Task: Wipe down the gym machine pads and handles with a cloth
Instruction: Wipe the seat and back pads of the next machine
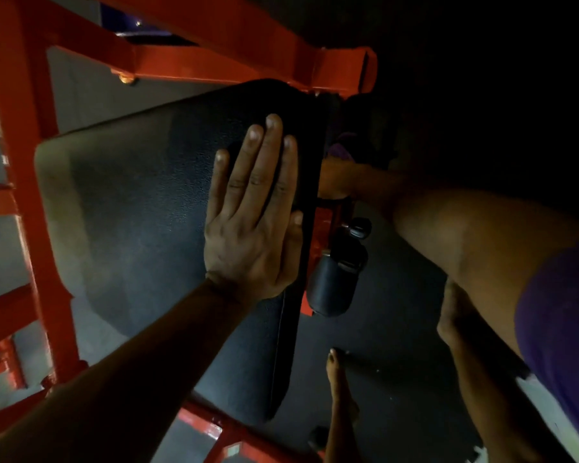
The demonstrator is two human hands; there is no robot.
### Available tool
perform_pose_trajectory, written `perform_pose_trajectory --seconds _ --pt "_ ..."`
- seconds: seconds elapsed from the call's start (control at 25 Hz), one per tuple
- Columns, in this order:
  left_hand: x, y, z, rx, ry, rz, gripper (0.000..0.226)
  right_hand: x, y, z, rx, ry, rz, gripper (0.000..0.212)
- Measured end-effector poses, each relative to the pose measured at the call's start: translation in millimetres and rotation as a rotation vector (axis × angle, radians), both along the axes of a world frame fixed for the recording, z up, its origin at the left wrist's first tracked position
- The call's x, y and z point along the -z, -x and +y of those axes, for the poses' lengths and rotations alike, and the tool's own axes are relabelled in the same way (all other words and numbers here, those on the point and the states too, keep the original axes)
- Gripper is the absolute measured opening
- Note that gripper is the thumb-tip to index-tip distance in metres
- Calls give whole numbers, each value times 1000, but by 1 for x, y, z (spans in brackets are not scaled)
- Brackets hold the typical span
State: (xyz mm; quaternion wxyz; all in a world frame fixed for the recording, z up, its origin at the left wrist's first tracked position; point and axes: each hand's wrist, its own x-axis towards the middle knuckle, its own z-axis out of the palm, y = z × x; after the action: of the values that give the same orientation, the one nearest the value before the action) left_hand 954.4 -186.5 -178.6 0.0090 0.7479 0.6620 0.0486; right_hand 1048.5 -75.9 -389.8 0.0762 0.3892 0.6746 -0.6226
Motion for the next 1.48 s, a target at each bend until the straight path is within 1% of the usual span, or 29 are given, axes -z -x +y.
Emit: perform_pose_trajectory --seconds 0.04,0.08,0.12,0.16,0.2,0.24,0.28,0.32,0.36,0.44,0.52,0.56,0.6,0.64,0.68,0.76,0.8,0.84,0.92,0.96,1.0,1.08,1.12,1.2,1.36,1.4,1.44,1.48 --pt "0 0 -2 2 1 12 61 -5 -8 4 16 -37 32 52" --pt "1 2 -5 -4 12 13 61 -7 -17 7 65 -69 19 41" --pt "1 4 -7 1 3 36 61 -5 -29 11 182 -101 -28 32" --pt "0 4 -5 4 9 25 61 14 -38 16 343 -188 -84 32" --pt "1 3 -4 2 6 30 60 26 -45 20 511 -275 -200 35" --pt "2 3 -4 4 20 31 60 46 -49 24 608 -349 -324 41" --pt "1 2 -4 11 27 22 60 68 -52 21 658 -318 -403 48" --pt "0 1 -4 6 32 17 60 77 -51 18 696 -273 -445 55" --pt "2 2 -4 16 28 20 60 84 -46 9 730 -190 -407 60" --pt "4 4 -4 2 26 40 61 80 -41 -12 768 -156 -320 63" --pt "4 5 -4 -6 16 55 62 67 -49 -42 801 -95 -297 61" --pt "4 5 -4 -3 9 50 62 63 -57 -60 743 -36 -327 58" --pt "4 4 -4 -4 6 45 62 66 -64 -75 676 -33 -343 58" --pt "4 4 -4 -2 4 50 62 68 -70 -78 658 -7 -357 60" --pt "4 4 -4 2 -2 48 62 76 -72 -68 684 33 -348 64" --pt "6 6 -7 14 -10 44 62 93 -69 -32 838 161 -276 64" --pt "7 8 -7 26 -23 52 63 99 -65 -11 907 175 -252 63" --pt "10 8 -6 35 -37 55 63 106 -63 3 932 185 -233 63" --pt "10 7 -5 33 -48 43 63 117 -71 5 847 160 -240 71" --pt "7 6 -5 27 -50 48 63 121 -82 -6 762 153 -278 76" --pt "6 7 -4 28 -49 58 63 117 -95 -18 685 169 -291 77" --pt "3 5 -6 19 -13 68 62 88 -127 -44 596 284 -280 65" --pt "3 4 -6 14 -5 71 62 69 -140 -51 602 309 -257 59" --pt "2 1 -8 -2 18 73 62 36 -168 -66 688 346 -218 51" --pt "-16 -8 -3 -94 92 93 60 -37 -218 -87 816 376 -163 49" --pt "-19 -22 -6 -117 72 51 60 -54 -226 -92 828 382 -181 48" --pt "-17 -43 -11 -117 61 -36 62 -69 -233 -95 833 359 -201 47" --pt "-9 -68 -18 -105 102 -156 67 -80 -238 -98 851 325 -212 47"
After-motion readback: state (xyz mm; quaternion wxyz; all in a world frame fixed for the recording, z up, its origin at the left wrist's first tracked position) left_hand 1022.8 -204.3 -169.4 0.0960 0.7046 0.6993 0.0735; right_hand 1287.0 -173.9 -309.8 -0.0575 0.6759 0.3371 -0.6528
